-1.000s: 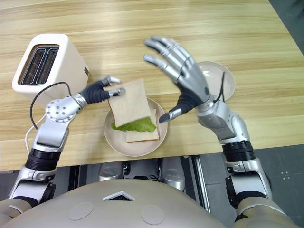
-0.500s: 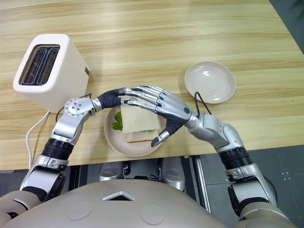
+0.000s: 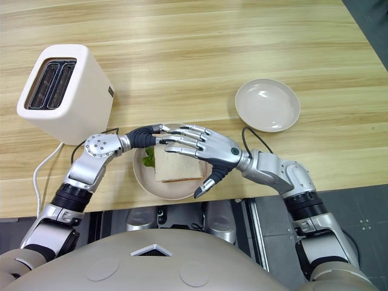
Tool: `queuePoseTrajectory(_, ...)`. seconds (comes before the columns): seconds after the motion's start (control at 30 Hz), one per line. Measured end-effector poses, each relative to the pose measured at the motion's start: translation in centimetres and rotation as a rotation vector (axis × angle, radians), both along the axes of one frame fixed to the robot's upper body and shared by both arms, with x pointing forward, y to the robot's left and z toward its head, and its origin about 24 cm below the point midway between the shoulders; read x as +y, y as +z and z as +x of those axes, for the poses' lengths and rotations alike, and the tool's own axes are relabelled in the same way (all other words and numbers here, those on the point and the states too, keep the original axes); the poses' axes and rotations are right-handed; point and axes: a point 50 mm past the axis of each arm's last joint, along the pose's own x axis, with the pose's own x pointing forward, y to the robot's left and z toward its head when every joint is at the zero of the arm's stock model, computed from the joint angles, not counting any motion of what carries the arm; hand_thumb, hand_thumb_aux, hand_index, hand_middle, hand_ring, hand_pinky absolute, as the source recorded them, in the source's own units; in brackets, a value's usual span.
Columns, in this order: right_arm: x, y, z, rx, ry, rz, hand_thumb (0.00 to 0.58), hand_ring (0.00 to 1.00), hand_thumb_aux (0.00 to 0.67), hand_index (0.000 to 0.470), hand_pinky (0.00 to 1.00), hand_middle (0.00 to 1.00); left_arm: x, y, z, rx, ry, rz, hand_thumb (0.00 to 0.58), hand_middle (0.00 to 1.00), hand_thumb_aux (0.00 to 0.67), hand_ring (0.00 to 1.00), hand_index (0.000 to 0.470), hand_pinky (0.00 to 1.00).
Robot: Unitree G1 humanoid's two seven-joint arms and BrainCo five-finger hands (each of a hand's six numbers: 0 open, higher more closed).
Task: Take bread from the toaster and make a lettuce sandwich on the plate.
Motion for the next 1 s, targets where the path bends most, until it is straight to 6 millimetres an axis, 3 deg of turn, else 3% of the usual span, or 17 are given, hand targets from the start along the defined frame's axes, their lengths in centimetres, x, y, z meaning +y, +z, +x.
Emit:
queuePoseTrajectory(0.43,0.6,-2.9,-1.1,0.085,0.095,-0.216,0.0,0.0,0.0,0.0,0.0,0.0,-0.6,-1.1,0.5,-0.045,0.04,0.062,0.58,1.0,0.67,1.0,0.46,1.0)
queuePoseTrajectory(0.67,1.0,-4.3,-0.7,0.171,0.11,-0.327,0.0,0.0,0.0,0.0,0.0,0.0,-0.7,-2.0,0.4,-0.053,0.036,0.109,0.58,1.0,0.67,1.0,0.46,1.0)
queuePoseTrajectory(0.7,1.0,-4.3,-0.7,0.185,0.115,-0.334,0.0,0.0,0.0,0.0,0.0,0.0,-0.7,-2.0,0.4,-0.059,0.034,0.115,0.57,1.0,0.581,1.0,0.399,1.0)
queuePoseTrajectory(0.73,1.1,-4.4,-0.8,0.204,0.115,-0.336,0.0,0.0,0.0,0.0,0.0,0.0,-0.7,-2.0,0.4,-0.063,0.034,0.119,0.541,1.0,0.497,1.0,0.341,1.0)
queuePoseTrajectory(0.77,1.1,-4.4,-0.8,0.223,0.114,-0.337,0.0,0.0,0.0,0.0,0.0,0.0,-0.7,-2.0,0.4,-0.068,0.033,0.123,0.462,1.0,0.368,1.0,0.253,1.0)
queuePoseTrajectory(0.8,1.1,-4.4,-0.8,0.24,0.113,-0.338,0.0,0.0,0.0,0.0,0.0,0.0,-0.7,-2.0,0.4,-0.074,0.034,0.128,0.343,1.0,0.242,1.0,0.166,1.0)
queuePoseTrajectory(0.83,1.1,-4.3,-0.8,0.255,0.112,-0.338,0.0,0.0,0.0,0.0,0.0,0.0,-0.6,-2.0,0.4,-0.078,0.034,0.132,0.031,1.0,0.018,1.0,0.013,1.0)
queuePoseTrajectory(0.9,1.1,-4.3,-0.8,0.28,0.11,-0.338,0.0,0.0,0.0,0.0,0.0,0.0,-0.6,-2.0,0.4,-0.087,0.035,0.138,0.0,1.0,0.0,1.0,0.0,1.0)
queuePoseTrajectory(0.97,1.0,-4.2,-0.8,0.296,0.105,-0.339,0.0,0.0,0.0,0.0,0.0,0.0,-0.6,-1.8,0.5,-0.127,0.048,0.155,0.0,0.56,0.0,0.56,0.0,0.56)
queuePoseTrajectory(1.0,0.9,-4.2,-0.8,0.306,0.098,-0.338,0.0,0.0,0.0,0.0,0.0,0.0,-0.6,-1.5,0.8,-0.164,0.066,0.163,0.0,0.56,0.0,0.56,0.0,0.56)
